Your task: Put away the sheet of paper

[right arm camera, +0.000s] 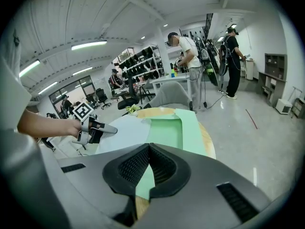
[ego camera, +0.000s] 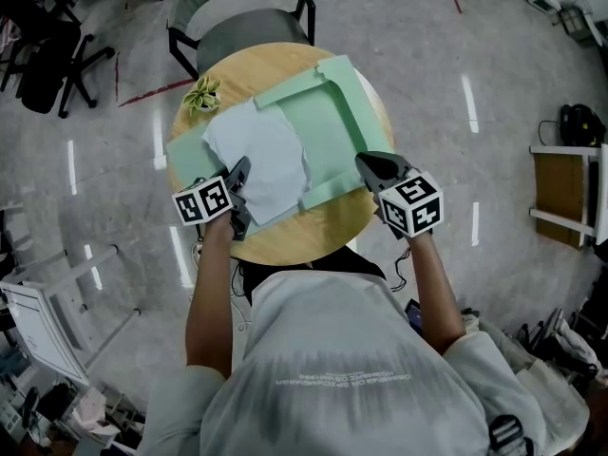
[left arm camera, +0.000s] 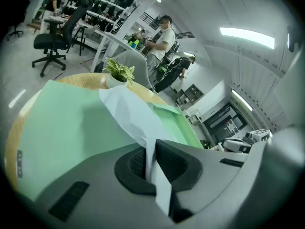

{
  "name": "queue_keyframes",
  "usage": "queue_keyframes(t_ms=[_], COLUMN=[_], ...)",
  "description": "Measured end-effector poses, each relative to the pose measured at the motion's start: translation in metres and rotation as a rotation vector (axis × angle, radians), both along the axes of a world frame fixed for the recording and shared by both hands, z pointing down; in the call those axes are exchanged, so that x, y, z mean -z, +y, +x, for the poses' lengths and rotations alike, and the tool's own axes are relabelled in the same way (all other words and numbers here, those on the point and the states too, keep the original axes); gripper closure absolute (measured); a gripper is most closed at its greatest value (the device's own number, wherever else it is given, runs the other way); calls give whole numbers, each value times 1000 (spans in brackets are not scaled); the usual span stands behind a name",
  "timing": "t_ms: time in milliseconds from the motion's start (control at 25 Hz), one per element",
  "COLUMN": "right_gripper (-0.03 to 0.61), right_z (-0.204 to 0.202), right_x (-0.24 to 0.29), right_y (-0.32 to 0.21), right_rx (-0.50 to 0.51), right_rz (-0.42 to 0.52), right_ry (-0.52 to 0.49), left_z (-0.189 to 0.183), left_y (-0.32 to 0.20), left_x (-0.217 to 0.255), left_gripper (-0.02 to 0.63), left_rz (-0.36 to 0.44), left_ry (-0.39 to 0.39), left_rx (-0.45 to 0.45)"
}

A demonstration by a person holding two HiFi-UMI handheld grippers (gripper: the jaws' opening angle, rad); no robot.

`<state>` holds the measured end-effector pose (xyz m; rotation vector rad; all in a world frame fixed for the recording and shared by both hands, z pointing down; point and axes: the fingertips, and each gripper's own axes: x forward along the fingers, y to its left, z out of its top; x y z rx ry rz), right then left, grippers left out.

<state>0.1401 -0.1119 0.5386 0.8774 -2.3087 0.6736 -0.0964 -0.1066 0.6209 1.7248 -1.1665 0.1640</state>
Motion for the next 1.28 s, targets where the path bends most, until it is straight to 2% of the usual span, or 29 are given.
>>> queue_keyframes(t_ms=[120, 400, 600, 840, 1040, 1280], right_gripper=[551, 551, 551, 551, 551, 551], right_z=[2, 7, 9, 9, 10, 21], right_x=[-1, -1, -1, -3, -4, -9], right_y=[-1, -1, -2, -2, 0, 2], right_rx=[-7, -22, -30, -35, -35, -56], right_rz=[-1, -1, -1, -4, -2, -10], right_ry=[3, 4, 0, 0, -1, 0], left_z=[12, 41, 39, 38, 51, 72], left_y=[-3, 3, 10, 13, -2, -18], left_x=[-2, -6, -3, -13, -15, -22], left_gripper=[595, 595, 595, 595, 595, 595], left_rz=[4, -9, -13, -58, -58, -66], left_ry=[34, 54, 44, 104, 173, 206], left_rx=[26, -76, -125, -168, -197, -202])
